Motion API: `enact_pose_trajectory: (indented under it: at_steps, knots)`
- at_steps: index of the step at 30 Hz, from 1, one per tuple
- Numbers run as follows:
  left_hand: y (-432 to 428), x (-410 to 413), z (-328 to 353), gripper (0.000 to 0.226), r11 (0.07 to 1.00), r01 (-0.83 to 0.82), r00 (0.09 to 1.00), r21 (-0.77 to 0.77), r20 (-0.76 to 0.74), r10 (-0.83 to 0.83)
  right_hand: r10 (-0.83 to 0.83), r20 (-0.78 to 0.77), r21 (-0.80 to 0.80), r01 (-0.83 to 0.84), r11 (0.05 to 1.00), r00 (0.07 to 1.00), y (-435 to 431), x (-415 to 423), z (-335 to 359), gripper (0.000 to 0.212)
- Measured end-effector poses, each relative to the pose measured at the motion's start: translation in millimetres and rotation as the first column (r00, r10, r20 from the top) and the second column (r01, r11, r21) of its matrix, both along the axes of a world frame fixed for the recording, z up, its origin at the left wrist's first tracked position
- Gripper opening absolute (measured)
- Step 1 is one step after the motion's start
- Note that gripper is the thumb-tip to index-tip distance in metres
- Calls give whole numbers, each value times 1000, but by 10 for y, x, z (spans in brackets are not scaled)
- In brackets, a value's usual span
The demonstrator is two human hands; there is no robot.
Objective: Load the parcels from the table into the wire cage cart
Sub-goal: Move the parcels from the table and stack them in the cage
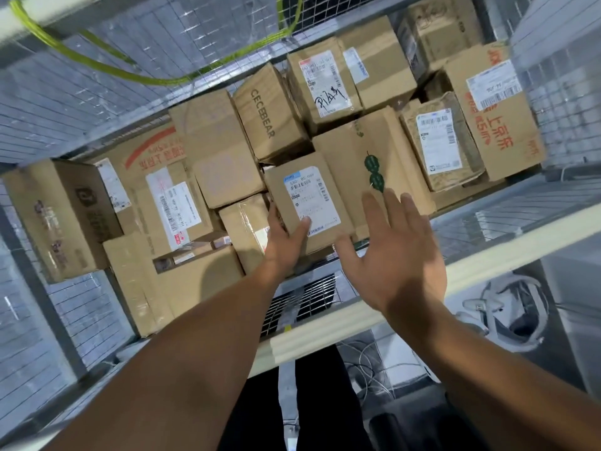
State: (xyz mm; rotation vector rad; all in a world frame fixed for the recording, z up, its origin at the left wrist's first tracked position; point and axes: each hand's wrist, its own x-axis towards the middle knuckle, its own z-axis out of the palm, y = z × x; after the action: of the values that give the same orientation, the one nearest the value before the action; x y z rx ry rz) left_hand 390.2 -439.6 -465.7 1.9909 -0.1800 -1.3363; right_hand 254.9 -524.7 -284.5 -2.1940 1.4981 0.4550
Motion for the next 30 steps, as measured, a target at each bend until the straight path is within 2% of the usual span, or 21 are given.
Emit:
enact_pose_trajectory:
  at_steps: [6,9,18,22,24,27,30]
  knots:
    - [-51,72,-79,67,988,38,999,150,-24,-35,45,-82,48,-41,998,996,-44,4,28,77]
    - [-102,67,-93,68,979,9,1000,204,7,-11,50,-105,75,-42,996,993,-48,10,28,76]
    - [-175,90,210,74,940,33,975,338,198,-105,59,-146,115,-43,992,987,-60,7,21,77]
    - [-113,267,650,65,971,104,919,217,351,-177,104,-212,179,-66,982,972,-96,14,86,76]
    - [-69,504,910,57,983,143,853,111,490,-179,124,-165,184,-93,979,979,-79,-6,128,78]
    - [-125,1069,1338,49,981,154,689,-119,724,-21,24,85,130,-35,991,996,-122,182,191,87]
    - [-269,1839,1772,34,939,124,475,-320,850,227,3,397,54,-27,998,918,-280,841,254,84]
